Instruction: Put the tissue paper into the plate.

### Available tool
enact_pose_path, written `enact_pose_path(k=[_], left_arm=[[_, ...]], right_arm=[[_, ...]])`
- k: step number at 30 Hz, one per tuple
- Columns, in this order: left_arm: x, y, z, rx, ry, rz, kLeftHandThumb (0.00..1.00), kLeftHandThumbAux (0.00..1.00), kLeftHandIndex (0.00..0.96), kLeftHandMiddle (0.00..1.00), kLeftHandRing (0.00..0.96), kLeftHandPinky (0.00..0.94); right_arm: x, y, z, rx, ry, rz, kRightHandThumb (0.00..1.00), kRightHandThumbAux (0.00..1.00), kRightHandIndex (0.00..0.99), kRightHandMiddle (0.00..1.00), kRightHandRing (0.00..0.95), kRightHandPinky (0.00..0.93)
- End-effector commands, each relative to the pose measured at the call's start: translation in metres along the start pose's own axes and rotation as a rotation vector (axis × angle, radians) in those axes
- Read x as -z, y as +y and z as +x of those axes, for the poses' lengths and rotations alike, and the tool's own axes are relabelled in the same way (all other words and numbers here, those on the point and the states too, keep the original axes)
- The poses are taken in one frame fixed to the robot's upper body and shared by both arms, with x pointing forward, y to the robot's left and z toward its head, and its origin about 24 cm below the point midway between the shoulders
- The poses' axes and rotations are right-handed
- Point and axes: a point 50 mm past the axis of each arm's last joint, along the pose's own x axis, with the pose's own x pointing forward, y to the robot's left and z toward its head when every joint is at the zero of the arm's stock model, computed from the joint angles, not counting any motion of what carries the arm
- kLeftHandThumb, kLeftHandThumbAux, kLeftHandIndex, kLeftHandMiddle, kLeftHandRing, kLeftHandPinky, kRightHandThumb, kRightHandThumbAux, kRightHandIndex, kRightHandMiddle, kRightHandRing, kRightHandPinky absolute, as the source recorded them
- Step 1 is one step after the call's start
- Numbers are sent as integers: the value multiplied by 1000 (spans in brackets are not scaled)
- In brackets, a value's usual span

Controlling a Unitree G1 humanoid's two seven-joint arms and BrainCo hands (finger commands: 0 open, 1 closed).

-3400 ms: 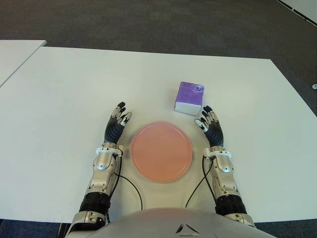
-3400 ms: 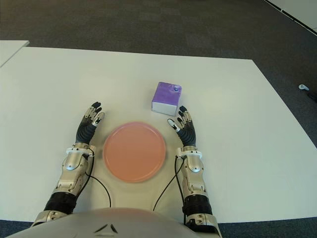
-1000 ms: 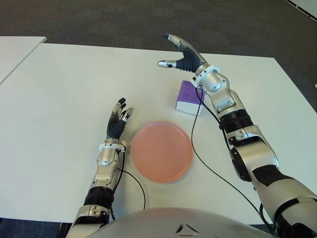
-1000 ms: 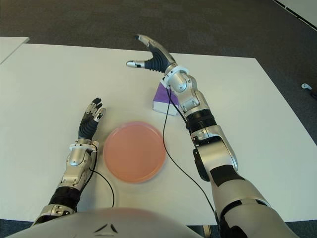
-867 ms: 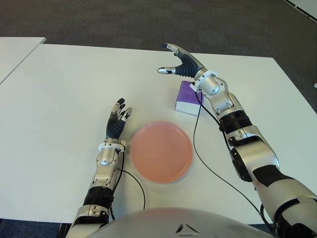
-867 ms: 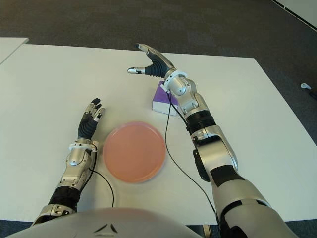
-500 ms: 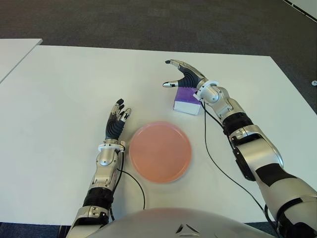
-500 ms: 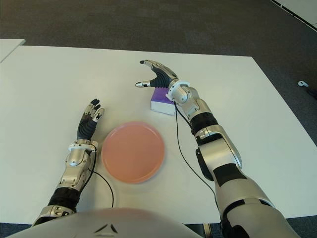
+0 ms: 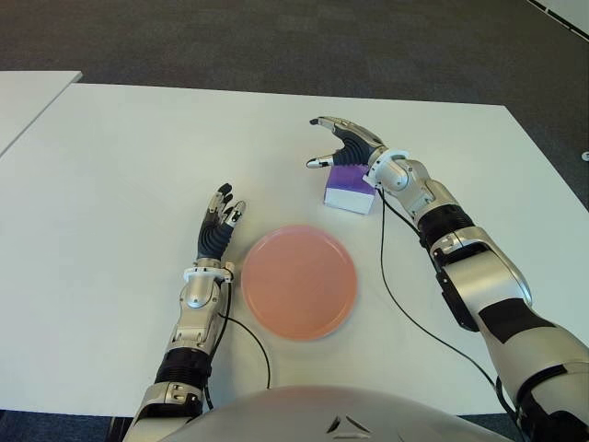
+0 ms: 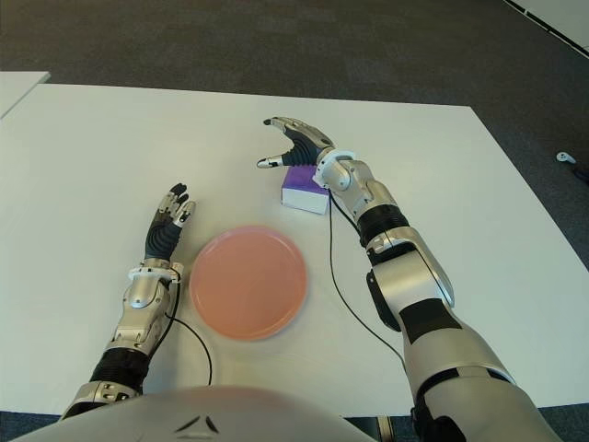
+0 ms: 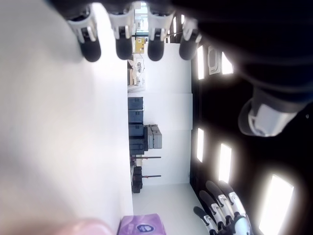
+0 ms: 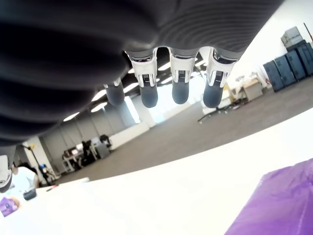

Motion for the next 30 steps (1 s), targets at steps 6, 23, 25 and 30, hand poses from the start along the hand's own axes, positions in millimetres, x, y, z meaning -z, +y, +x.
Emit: enact_pose_path(k=[6, 23, 25, 30], left_arm=[[15, 4, -10, -10, 84, 3, 0, 439, 0, 0, 0, 0], [15, 7, -9, -5, 78, 9, 0, 433, 0, 0, 0, 0], [16, 7, -9, -6, 78, 7, 0, 434, 0, 0, 0, 0], [16, 7, -9, -9, 78, 5, 0, 439, 0, 0, 0, 0]], right_arm=[[13, 4, -13, -56, 14, -52, 137, 404, 0, 0, 0, 0], [17, -9, -31, -94, -27, -160, 150, 413, 0, 0, 0, 0], [17, -10, -32, -102, -30, -173, 147, 416, 0, 0, 0, 0], [16, -13, -41, -141, -47, -216, 140, 429, 0, 0, 0, 0]])
